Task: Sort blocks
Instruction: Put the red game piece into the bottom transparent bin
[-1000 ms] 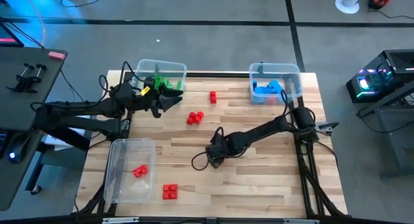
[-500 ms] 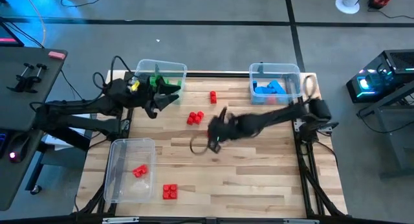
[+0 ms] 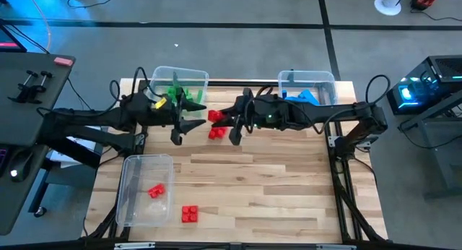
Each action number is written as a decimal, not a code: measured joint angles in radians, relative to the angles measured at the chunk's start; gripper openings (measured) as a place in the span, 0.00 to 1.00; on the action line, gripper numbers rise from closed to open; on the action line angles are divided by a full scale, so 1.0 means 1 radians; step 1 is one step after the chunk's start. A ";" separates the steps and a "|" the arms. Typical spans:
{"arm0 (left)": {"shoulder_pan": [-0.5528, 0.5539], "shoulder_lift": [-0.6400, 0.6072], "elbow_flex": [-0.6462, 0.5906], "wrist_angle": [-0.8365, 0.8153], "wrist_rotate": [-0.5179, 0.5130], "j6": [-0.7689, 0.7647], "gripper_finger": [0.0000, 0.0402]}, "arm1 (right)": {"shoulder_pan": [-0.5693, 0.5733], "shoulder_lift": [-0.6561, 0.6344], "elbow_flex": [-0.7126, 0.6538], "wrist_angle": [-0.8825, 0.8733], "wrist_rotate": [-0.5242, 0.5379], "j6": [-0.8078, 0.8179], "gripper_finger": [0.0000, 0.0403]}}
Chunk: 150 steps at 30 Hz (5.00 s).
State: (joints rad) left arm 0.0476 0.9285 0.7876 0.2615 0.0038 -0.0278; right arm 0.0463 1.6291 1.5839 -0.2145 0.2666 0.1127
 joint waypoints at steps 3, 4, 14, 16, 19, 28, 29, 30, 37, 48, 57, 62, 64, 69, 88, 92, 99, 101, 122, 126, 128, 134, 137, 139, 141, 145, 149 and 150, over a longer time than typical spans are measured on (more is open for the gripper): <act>-0.025 0.017 0.000 0.048 -0.042 0.072 0.53 | 0.000 0.002 0.005 -0.002 -0.014 -0.009 0.01; -0.031 0.022 0.000 0.066 -0.053 0.093 0.53 | 0.000 0.002 0.005 -0.003 -0.014 -0.013 0.01; -0.047 0.086 0.000 0.103 -0.070 0.112 0.53 | 0.000 0.002 0.005 0.018 -0.017 -0.054 0.00; -0.047 0.095 0.000 0.113 -0.070 0.111 0.53 | 0.000 0.002 0.005 0.020 -0.043 -0.068 0.00; -0.047 0.108 0.000 0.147 -0.068 0.108 0.53 | -0.001 0.002 0.005 0.021 -0.080 -0.069 0.00; -0.048 0.110 0.000 0.161 -0.053 0.091 0.49 | -0.001 0.002 0.005 0.023 -0.082 -0.069 0.00; -0.048 0.110 0.000 0.161 -0.052 0.091 0.46 | -0.001 0.002 0.005 0.024 -0.082 -0.069 0.00; -0.048 0.110 0.000 0.161 -0.050 0.091 0.43 | -0.001 0.002 0.005 0.025 -0.081 -0.069 0.01; -0.047 0.105 0.000 0.161 -0.055 0.054 0.22 | 0.000 0.002 0.006 0.025 -0.078 -0.069 0.09; -0.016 -0.069 0.000 -0.218 -0.410 0.113 0.22 | 0.000 -0.087 0.006 -0.093 0.216 -0.102 0.45; -0.084 -0.274 -0.001 -0.936 -0.115 -0.837 0.22 | -0.063 -0.113 0.006 -0.377 0.252 0.101 0.50; -0.321 -0.267 -0.001 -0.888 0.106 -1.090 0.22 | -0.104 -0.068 0.006 -0.474 0.167 0.131 0.50; -0.422 -0.261 0.000 -0.898 0.144 -1.183 0.22 | -0.118 -0.053 0.006 -0.487 0.130 0.115 0.50; -0.686 -0.235 0.000 -1.053 0.190 -1.467 0.22 | -0.132 -0.043 0.006 -0.486 0.065 0.068 0.50; -0.927 -0.106 -0.001 -1.185 0.142 -1.764 0.67 | -0.151 -0.048 0.006 -0.535 0.007 0.036 0.50; -0.890 -0.146 -0.001 -1.052 0.100 -1.693 0.79 | -0.151 -0.052 0.006 -0.538 -0.062 0.036 0.50; -0.757 -0.235 0.000 -0.716 -0.167 -1.439 0.81 | -0.149 -0.054 0.006 -0.522 -0.294 0.052 0.50; -0.693 -0.236 0.001 -0.682 -0.220 -1.356 0.81 | -0.142 -0.051 0.006 -0.503 -0.348 0.062 0.50; 0.011 0.555 0.100 -0.689 -0.051 -0.907 0.81 | -0.097 -0.049 0.005 -0.500 -0.293 0.108 0.50; 0.032 0.638 0.188 -0.773 -0.242 -0.836 0.81 | -0.099 -0.049 0.005 -0.500 -0.278 0.108 0.50; 0.046 0.667 0.222 -0.798 -0.295 -0.800 0.81 | -0.099 -0.049 0.005 -0.501 -0.274 0.108 0.50; 0.065 0.731 0.261 -0.810 -0.294 -0.787 0.81 | -0.099 -0.049 0.005 -0.509 -0.269 0.109 0.50; 0.064 0.770 0.260 -0.820 -0.291 -0.805 0.81 | -0.099 -0.049 0.005 -0.515 -0.268 0.115 0.50; 0.064 0.797 0.260 -0.822 -0.293 -0.810 0.81 | -0.099 -0.049 0.005 -0.518 -0.268 0.114 0.50; 0.066 0.824 0.260 -0.813 -0.307 -0.832 0.81 | -0.099 -0.049 0.005 -0.523 -0.259 0.113 0.50; 0.081 0.870 0.260 -0.771 -0.304 -0.843 0.81 | -0.099 -0.049 0.005 -0.526 -0.243 0.107 0.50; 0.085 0.894 0.261 -0.759 -0.304 -0.846 0.81 | -0.099 -0.048 0.005 -0.531 -0.243 0.104 0.50; 0.085 0.896 0.261 -0.761 -0.302 -0.845 0.81 | -0.099 -0.048 0.005 -0.534 -0.243 0.104 0.50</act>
State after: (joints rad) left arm 0.1328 1.8247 1.0489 -0.4996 -0.2985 -0.8729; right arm -0.0525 1.5806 1.5890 -0.7487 0.0237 0.2169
